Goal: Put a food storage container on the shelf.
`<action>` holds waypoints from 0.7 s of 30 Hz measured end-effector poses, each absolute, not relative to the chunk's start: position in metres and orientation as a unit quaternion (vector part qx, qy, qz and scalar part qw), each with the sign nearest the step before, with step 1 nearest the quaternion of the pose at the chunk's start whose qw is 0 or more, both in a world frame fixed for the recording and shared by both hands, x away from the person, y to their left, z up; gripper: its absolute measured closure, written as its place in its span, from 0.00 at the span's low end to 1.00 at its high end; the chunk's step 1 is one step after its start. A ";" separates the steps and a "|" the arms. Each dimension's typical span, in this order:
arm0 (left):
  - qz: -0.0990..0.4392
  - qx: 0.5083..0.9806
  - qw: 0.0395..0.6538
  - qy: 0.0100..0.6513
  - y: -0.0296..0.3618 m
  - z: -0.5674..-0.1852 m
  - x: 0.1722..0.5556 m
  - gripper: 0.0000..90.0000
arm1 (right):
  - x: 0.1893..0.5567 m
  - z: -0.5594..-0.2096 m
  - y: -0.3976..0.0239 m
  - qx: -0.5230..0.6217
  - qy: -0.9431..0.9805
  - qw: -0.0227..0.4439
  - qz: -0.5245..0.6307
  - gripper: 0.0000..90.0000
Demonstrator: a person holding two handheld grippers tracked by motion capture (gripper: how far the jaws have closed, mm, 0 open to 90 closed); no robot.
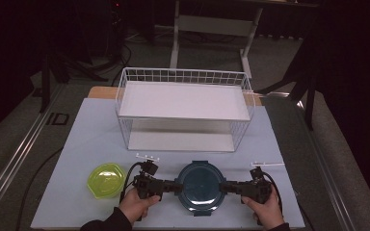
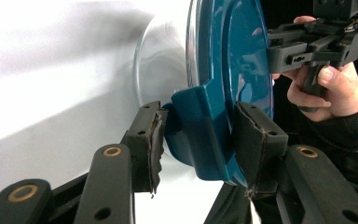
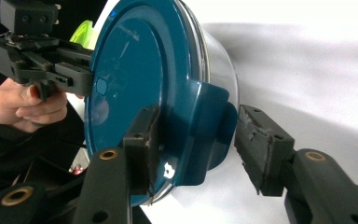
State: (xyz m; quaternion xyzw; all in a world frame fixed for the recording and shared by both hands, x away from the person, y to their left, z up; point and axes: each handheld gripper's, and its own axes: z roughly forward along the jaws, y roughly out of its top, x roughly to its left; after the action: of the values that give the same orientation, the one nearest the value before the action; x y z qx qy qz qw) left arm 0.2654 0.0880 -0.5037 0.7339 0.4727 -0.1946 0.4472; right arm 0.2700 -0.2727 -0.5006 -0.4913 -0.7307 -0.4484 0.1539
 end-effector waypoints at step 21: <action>-0.189 0.721 0.451 0.491 0.086 -0.501 0.259 0.62 | 0.265 -0.502 -0.275 -0.514 -0.706 0.196 -0.445 0.61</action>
State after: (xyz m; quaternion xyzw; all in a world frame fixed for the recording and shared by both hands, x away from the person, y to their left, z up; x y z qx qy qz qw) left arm 0.2588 0.0864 -0.5009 0.7208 0.4910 -0.1886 0.4515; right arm 0.2647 -0.2750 -0.5020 -0.5144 -0.7061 -0.4454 0.1961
